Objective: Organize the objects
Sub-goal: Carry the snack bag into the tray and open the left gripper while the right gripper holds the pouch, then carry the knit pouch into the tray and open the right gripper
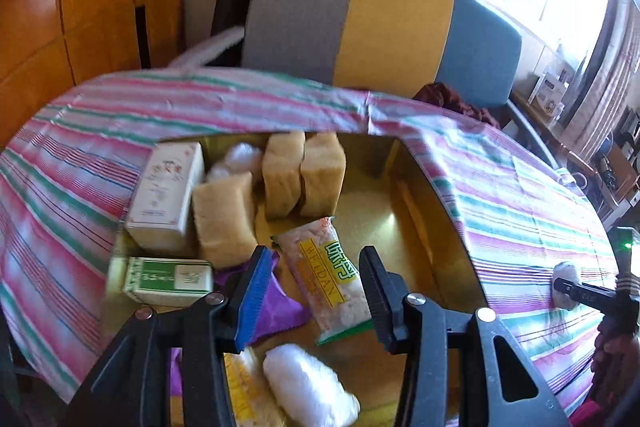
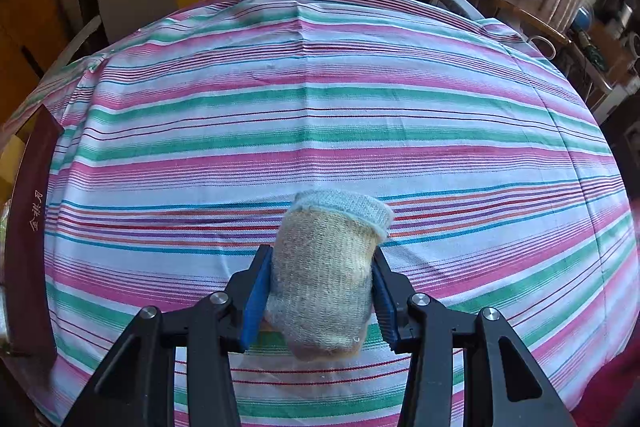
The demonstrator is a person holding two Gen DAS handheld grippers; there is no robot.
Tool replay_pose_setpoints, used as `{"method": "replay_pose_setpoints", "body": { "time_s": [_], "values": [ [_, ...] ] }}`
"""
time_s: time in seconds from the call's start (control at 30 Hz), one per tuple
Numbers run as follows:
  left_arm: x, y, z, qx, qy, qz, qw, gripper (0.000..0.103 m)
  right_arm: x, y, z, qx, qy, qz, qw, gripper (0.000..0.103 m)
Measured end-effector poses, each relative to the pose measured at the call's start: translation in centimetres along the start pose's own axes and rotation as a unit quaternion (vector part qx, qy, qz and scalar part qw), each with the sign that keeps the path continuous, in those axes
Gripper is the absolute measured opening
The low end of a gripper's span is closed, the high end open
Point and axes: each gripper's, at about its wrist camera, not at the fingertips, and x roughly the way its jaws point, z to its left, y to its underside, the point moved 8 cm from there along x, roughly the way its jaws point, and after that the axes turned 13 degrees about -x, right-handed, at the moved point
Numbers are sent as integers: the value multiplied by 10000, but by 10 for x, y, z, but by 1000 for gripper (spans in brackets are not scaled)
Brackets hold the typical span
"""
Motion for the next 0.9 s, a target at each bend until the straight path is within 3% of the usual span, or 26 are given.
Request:
{"method": "replay_pose_setpoints", "body": {
  "time_s": [0.3,0.6,0.77,0.9],
  "values": [
    [-44,6,5,203,8,-362,9991,46,-6,-1,0,119,-107,-124,9998,46],
    [-53,20,16,194,3,-312,9993,46,-22,-8,17,50,-441,-310,9985,46],
    [-56,22,22,157,-24,-333,9993,46,-58,-25,61,-339,-806,-670,9939,46],
    [-57,23,30,85,-46,-336,9994,46,-96,-41,128,-892,-1300,-1094,9814,46]
  ]
}}
